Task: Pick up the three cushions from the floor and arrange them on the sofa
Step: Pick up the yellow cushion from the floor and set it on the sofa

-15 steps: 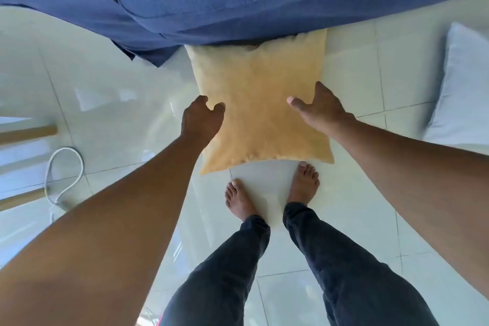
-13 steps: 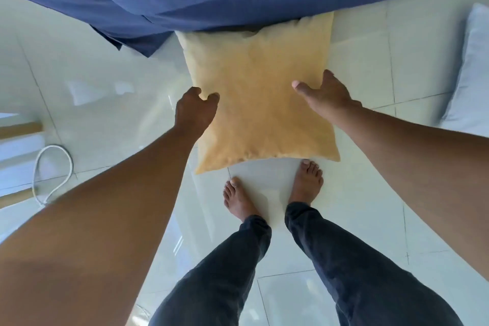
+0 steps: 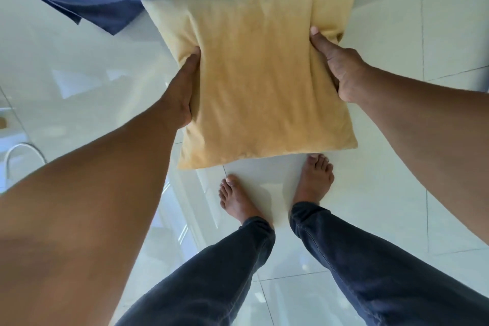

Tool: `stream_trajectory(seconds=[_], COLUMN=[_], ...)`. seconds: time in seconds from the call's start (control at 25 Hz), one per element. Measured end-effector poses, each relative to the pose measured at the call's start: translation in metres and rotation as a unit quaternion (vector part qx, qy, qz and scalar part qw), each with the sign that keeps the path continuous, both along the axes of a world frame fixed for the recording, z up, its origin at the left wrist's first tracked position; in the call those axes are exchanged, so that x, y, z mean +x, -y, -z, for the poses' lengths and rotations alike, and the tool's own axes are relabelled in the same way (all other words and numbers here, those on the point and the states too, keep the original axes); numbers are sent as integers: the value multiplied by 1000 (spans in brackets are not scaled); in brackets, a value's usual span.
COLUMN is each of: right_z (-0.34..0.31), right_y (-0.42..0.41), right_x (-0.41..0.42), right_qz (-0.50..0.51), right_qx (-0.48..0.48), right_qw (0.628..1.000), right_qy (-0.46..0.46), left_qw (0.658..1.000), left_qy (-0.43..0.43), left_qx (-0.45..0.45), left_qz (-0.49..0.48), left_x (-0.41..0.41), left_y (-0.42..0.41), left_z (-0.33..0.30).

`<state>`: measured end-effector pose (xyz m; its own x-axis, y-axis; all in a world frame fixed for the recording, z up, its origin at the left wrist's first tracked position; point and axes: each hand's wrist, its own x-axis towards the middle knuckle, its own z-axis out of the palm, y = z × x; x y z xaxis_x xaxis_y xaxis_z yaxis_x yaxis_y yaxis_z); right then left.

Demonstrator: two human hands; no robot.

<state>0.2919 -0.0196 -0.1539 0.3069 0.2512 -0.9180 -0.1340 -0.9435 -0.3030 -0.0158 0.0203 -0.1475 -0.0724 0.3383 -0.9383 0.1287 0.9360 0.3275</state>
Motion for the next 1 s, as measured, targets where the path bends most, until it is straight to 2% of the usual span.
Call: stream_trajectory(seconds=[0.28, 0.6, 0.84, 1.0], right_z=[-106, -309, -481, -552], right_y=[44, 80, 64, 36], right_x=[10, 31, 53, 63], right_qz=[-26, 12, 30, 24], right_qx=[34, 90, 178, 231], right_qw=[999, 996, 983, 972], right_qy=[12, 14, 18, 18], left_qw=[1000, 999, 992, 982], left_qy=[2, -46, -48, -32], left_qx=[-9, 19, 114, 187], left_qz=[-3, -3, 1, -12], left_x=[9, 29, 54, 70], left_y=[49, 86, 62, 36], left_z=[-97, -300, -479, -552])
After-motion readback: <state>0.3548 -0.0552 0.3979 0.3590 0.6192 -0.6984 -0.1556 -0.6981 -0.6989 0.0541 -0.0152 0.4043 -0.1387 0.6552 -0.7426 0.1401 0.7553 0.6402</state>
